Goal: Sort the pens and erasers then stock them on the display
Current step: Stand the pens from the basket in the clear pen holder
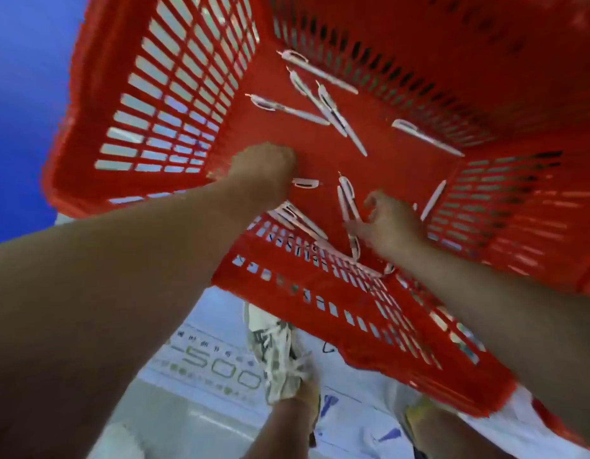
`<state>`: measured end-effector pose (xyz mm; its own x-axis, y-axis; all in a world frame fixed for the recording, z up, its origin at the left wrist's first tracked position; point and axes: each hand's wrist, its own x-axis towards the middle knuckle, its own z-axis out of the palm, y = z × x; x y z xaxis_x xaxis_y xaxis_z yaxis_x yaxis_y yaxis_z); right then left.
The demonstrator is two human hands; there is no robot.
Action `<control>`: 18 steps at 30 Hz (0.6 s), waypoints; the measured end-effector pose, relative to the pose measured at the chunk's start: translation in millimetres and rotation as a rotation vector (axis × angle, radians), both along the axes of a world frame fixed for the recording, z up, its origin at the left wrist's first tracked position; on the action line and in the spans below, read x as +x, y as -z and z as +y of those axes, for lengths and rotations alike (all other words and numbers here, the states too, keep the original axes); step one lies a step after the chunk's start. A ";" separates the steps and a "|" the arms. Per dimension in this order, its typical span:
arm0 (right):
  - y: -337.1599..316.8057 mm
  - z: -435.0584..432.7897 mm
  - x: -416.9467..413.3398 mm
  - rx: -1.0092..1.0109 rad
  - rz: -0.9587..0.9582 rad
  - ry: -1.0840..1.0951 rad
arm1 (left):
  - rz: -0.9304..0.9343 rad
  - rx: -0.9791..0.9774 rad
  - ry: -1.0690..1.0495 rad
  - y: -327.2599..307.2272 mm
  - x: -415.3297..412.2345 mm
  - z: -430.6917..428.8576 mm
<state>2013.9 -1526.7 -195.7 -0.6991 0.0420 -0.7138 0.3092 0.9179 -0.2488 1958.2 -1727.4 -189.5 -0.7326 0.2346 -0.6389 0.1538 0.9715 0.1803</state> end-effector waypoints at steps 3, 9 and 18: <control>21.6 -15.3 7.0 0.082 0.046 -0.147 | -0.046 0.005 0.111 27.8 -5.8 4.2; 23.2 -15.6 0.4 0.144 0.056 -0.256 | -0.064 -0.084 0.252 21.1 -15.2 6.8; -15.5 -13.4 -41.1 -0.620 -0.339 0.989 | -0.069 -0.013 0.003 9.7 -23.9 5.9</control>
